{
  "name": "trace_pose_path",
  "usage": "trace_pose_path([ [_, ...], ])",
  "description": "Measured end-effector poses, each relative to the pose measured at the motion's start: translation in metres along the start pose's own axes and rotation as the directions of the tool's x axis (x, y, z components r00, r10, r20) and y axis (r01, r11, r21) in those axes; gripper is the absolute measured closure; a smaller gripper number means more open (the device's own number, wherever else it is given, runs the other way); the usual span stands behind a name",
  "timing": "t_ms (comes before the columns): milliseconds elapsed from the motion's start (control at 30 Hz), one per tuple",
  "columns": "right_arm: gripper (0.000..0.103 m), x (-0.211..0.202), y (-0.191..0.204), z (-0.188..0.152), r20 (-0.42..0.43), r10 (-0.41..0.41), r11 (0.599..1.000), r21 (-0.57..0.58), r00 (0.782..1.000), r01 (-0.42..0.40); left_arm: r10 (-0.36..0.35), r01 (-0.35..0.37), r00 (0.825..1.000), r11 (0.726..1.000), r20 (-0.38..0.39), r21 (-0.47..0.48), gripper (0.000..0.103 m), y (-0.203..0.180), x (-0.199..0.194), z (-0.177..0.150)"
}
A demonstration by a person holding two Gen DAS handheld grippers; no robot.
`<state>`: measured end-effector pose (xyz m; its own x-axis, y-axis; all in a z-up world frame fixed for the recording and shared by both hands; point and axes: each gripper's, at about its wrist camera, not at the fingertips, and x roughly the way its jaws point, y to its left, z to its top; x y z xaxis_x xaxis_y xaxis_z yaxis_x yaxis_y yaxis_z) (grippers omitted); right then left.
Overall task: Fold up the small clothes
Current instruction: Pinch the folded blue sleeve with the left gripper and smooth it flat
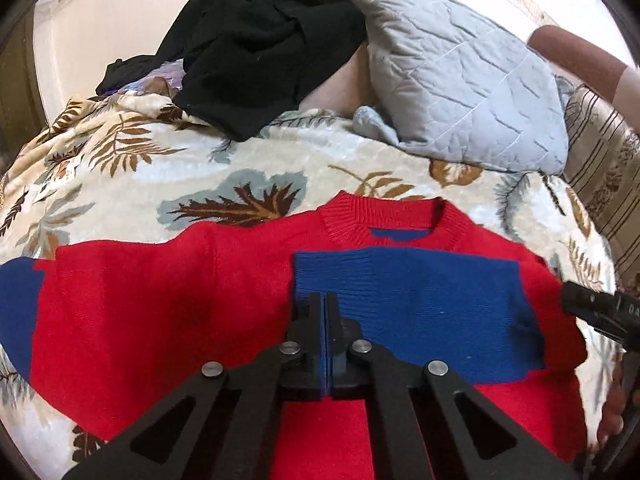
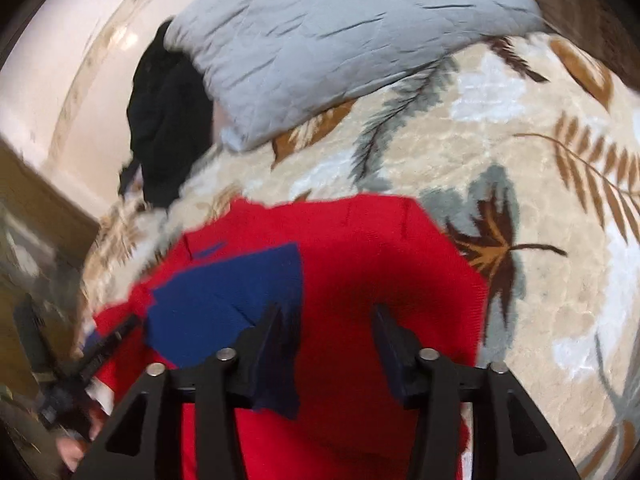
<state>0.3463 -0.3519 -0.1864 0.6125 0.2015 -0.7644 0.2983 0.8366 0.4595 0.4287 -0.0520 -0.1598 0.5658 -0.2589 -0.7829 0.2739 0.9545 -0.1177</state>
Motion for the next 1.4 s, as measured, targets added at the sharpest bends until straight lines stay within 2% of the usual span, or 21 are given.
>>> trace_pose_path([
  [133,0.043,-0.01,-0.012,0.007,0.052,-0.013,0.999,0.032,0.999,0.012,0.046,-0.046,0.999,0.999,-0.023,-0.003,0.103,0.005,0.003,-0.002],
  [233,0.043,-0.01,-0.022,0.01,0.043,-0.021,0.996,0.083,0.999,0.017,0.04,-0.047,0.994,0.996,-0.101,-0.074,0.101,0.02,0.018,-0.004],
  [300,0.043,-0.012,-0.029,0.013,0.044,-0.016,0.994,0.108,0.999,0.011,0.018,-0.03,0.991,0.995,-0.133,-0.092,0.079,0.023,0.026,-0.005],
  [367,0.043,-0.016,-0.032,0.015,0.058,-0.049,0.993,0.109,0.997,0.043,0.007,-0.016,0.993,0.997,-0.121,-0.077,0.075,0.019,0.028,-0.008],
  [467,0.043,-0.015,-0.044,0.017,0.056,-0.061,0.989,0.142,0.997,0.053,-0.032,0.03,0.995,0.999,-0.093,-0.032,0.075,0.004,0.029,-0.008],
  [567,0.042,-0.011,-0.055,0.019,0.045,-0.027,0.982,0.19,0.999,0.018,-0.077,0.075,0.994,0.997,-0.076,-0.033,0.093,-0.001,0.031,-0.008],
  [800,0.042,-0.013,-0.058,0.02,0.052,0.035,0.975,0.216,0.998,-0.046,-0.114,0.114,0.993,0.993,-0.007,-0.036,0.096,-0.005,0.008,-0.004],
  [1067,0.042,-0.02,-0.045,0.022,0.071,0.079,0.98,0.179,0.994,-0.091,-0.08,0.079,0.997,0.995,-0.005,-0.059,0.097,0.02,-0.02,-0.017],
  [1267,0.042,-0.019,-0.037,0.021,0.067,0.082,0.985,0.147,0.994,-0.091,-0.019,0.015,0.998,0.997,-0.057,-0.077,0.097,0.041,-0.019,-0.032],
  [1400,0.042,-0.011,-0.03,0.018,0.046,0.086,0.989,0.12,0.995,-0.091,0.021,-0.026,0.996,0.998,-0.084,-0.056,0.096,0.042,-0.013,-0.038],
])
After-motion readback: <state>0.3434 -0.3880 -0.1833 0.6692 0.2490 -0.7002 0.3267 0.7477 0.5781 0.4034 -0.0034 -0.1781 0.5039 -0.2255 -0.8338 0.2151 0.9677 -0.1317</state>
